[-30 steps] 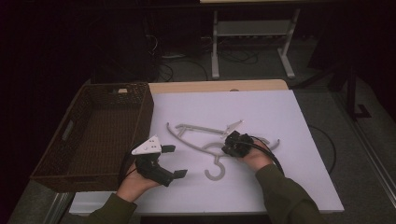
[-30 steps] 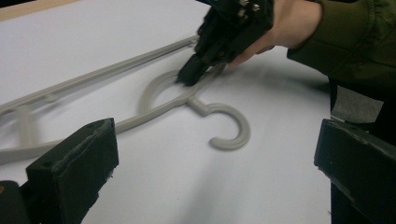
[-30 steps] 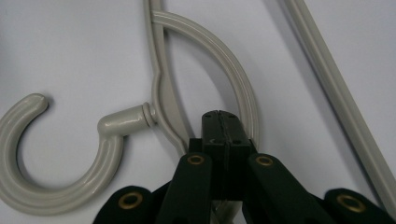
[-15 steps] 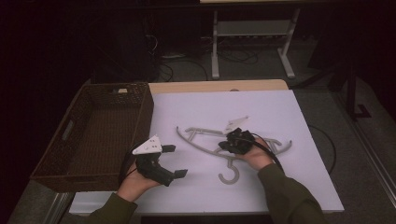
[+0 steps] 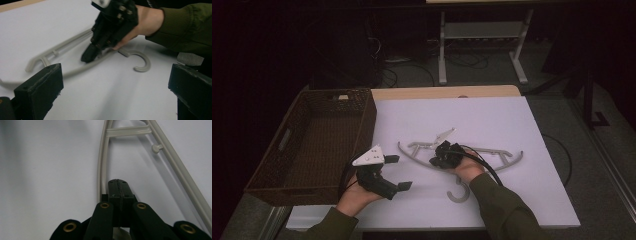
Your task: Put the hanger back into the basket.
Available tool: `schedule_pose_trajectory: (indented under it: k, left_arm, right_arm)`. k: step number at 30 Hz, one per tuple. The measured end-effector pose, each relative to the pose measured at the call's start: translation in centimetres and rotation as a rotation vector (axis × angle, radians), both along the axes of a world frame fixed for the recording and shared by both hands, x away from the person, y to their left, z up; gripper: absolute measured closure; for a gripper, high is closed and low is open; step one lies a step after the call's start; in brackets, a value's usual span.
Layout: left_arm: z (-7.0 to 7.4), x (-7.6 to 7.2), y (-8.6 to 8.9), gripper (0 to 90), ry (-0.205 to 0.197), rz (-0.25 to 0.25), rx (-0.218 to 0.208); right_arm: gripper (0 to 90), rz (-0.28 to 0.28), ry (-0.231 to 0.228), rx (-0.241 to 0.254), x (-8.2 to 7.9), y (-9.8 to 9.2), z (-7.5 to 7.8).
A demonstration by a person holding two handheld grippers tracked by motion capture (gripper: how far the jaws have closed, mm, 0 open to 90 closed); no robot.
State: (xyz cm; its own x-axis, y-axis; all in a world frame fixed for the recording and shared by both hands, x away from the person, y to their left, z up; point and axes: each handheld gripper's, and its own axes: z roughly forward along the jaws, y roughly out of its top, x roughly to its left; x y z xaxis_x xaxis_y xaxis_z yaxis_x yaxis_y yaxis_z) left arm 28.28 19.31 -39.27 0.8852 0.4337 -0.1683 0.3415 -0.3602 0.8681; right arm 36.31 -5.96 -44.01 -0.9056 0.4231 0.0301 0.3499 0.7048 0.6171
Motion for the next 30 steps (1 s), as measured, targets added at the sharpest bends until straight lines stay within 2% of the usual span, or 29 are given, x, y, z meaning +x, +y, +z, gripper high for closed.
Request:
schedule_pose_trajectory:
  k: [1, 2, 3, 4, 5, 9, 12, 15, 17, 18, 20, 21, 22, 23, 24, 25, 26, 27, 28, 30]
  left_arm:
    - [0.0, 0.0, 0.0, 0.0, 0.001, -0.002, 0.001]
    - [-0.1, 0.0, 0.0, 0.0, 0.002, -0.001, 0.001]
    - [-0.1, 0.0, 0.0, 0.0, 0.001, -0.002, 0.001]
    - [0.0, 0.0, 0.0, 0.0, 0.001, -0.003, 0.001]
    - [0.0, 0.0, 0.0, 0.0, 0.001, -0.003, 0.001]
    - [-0.1, 0.0, -0.1, 0.0, 0.0, -0.002, 0.001]
    - [-0.1, 0.0, -0.2, 0.0, 0.001, -0.002, 0.001]
    - [-0.1, 0.1, -0.2, 0.0, -0.001, -0.011, 0.011]
    - [-0.3, 0.1, -0.4, 0.0, 0.005, -0.015, 0.012]
    - [-0.4, 0.2, -0.5, 0.0, 0.001, -0.022, 0.018]
    - [-0.6, 0.3, -0.9, 0.0, 0.001, -0.034, 0.029]
    - [-0.6, 0.4, -1.0, 0.0, -0.001, -0.046, 0.036]
    - [-0.7, 0.4, -1.2, 0.0, -0.002, -0.055, 0.039]
    - [-0.8, 0.5, -1.4, 0.0, -0.002, -0.061, 0.041]
    - [-0.9, 0.7, -1.8, 0.0, -0.009, -0.075, 0.062]
    - [-0.9, 0.7, -1.8, 0.0, -0.009, -0.075, 0.062]
    - [-1.0, 0.8, -2.1, 0.0, -0.015, -0.082, 0.071]
    - [-1.1, 1.0, -2.3, 0.0, -0.013, -0.087, 0.075]
    - [-1.2, 1.2, -2.5, 0.0, -0.012, -0.095, 0.086]
    - [-1.4, 1.5, -3.2, 0.0, -0.012, -0.113, 0.104]
  right_arm:
    - [89.8, 0.0, 0.0, 0.0, 0.0, 0.0, 0.0]
    - [89.8, 0.049, 0.009, 0.001, -1.0, 0.2, 0.0]
    - [89.8, 0.049, 0.009, 0.001, -1.0, 0.2, 0.0]
    - [89.8, 0.097, 0.017, 0.001, -2.2, 0.3, 0.0]
    - [89.8, 0.097, 0.017, 0.001, -2.2, 0.3, 0.0]
    - [89.7, 0.183, 0.041, 0.007, -4.8, 0.6, 0.0]
    - [89.7, 0.185, 0.021, 0.013, -5.2, 0.6, 0.1]
    - [88.7, 0.148, -0.007, 0.052, -5.1, -0.3, 1.0]
    - [81.7, 0.114, -0.026, 0.089, -5.1, -1.2, 1.7]
    - [79.0, 0.075, -0.014, 0.123, -5.3, -2.0, 2.2]
    - [64.0, 0.027, -0.022, 0.152, -5.6, -3.3, 2.8]
    - [56.4, -0.019, -0.008, 0.199, -6.1, -4.7, 3.2]
    - [56.4, -0.019, -0.008, 0.199, -6.1, -4.7, 3.2]
    - [52.3, -0.037, -0.019, 0.211, -6.4, -5.4, 3.4]
    - [45.9, -0.066, -0.033, 0.222, -6.8, -6.9, 3.6]
    - [45.9, -0.066, -0.033, 0.222, -6.8, -6.9, 3.6]
    - [41.4, -0.094, -0.048, 0.233, -7.4, -8.3, 3.7]
    - [41.4, -0.094, -0.048, 0.233, -7.4, -8.3, 3.7]
    - [36.3, -0.122, -0.067, 0.233, -7.9, -9.7, 3.7]
    - [34.8, -0.137, -0.072, 0.235, -8.2, -10.4, 3.7]
